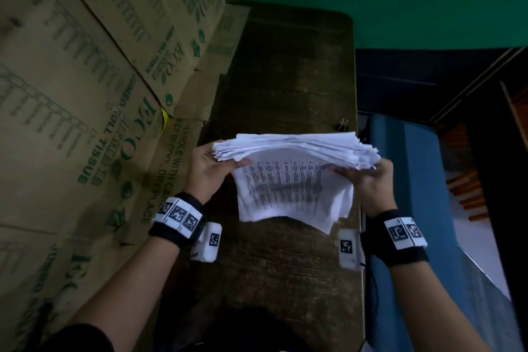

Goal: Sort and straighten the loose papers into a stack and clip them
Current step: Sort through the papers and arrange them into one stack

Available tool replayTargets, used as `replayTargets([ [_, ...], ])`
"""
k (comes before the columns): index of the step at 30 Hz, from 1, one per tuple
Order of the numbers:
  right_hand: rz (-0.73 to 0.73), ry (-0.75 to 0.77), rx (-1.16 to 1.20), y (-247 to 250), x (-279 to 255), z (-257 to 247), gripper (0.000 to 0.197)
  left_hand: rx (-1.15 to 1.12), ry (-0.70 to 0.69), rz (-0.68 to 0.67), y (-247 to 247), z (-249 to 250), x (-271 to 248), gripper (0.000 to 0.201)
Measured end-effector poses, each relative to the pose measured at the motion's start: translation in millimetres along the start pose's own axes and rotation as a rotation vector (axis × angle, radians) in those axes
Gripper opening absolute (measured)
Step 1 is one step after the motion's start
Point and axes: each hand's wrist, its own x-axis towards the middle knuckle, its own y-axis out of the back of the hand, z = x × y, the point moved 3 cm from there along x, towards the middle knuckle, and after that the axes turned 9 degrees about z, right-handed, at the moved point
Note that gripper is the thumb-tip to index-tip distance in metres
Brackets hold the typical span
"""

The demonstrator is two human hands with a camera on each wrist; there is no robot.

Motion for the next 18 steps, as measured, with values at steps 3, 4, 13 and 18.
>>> replayTargets([
  [3,-0.114,0.047,-0.027,-9.7,14.7,-33.2,0.022,0.16,-0.056,-0.042,15.7,5.3,3.7,0.045],
  [4,-0.169,0.061,-0.061,-14.0,18.1,-45.1,0.023,0.222,-0.077,-0.071,22.4,9.0,6.7,0.054],
  [13,-0.473,0.263,-0.625,-75.4,20.3,-73.1,0.011,0.42,-0.147,-0.371,-32.5,31.6,-8.1,0.041],
  [18,-0.437,0.081,-0.984,-39.5,11.0,-33.0,0.017,0.289,0.026,-0.214,-7.7,0.7,-3.2,0.01],
])
